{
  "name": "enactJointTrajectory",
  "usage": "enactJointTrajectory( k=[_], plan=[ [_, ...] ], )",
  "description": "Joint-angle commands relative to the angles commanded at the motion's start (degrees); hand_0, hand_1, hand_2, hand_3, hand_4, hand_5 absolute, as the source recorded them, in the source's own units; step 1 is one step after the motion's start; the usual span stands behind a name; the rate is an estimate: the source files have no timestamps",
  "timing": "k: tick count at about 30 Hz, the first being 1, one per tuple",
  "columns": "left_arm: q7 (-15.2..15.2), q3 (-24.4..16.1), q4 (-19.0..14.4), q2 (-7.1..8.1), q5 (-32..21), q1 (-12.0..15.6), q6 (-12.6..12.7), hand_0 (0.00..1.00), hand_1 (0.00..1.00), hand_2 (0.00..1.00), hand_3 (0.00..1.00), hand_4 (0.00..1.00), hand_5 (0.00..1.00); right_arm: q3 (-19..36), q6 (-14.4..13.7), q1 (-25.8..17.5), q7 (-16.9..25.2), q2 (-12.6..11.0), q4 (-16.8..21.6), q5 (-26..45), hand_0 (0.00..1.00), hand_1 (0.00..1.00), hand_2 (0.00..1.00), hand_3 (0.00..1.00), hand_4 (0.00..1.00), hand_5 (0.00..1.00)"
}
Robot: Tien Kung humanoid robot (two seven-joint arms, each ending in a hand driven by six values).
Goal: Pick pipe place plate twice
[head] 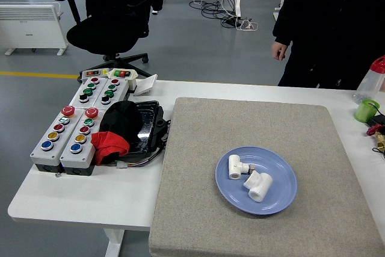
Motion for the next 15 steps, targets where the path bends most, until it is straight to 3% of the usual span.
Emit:
enactJointTrajectory(
  k=[15],
  plan=[
    [-0.17,-0.20,0.13,0.10,0.16,-0.42,0.06,0.656,0.625,0.636,0.575,0.405,0.998,0.38,8.27,-3.63,1.25,-0.54,-1.21,3.61,0.804,0.760,0.830,0.818,0.567,0.700]
  ],
)
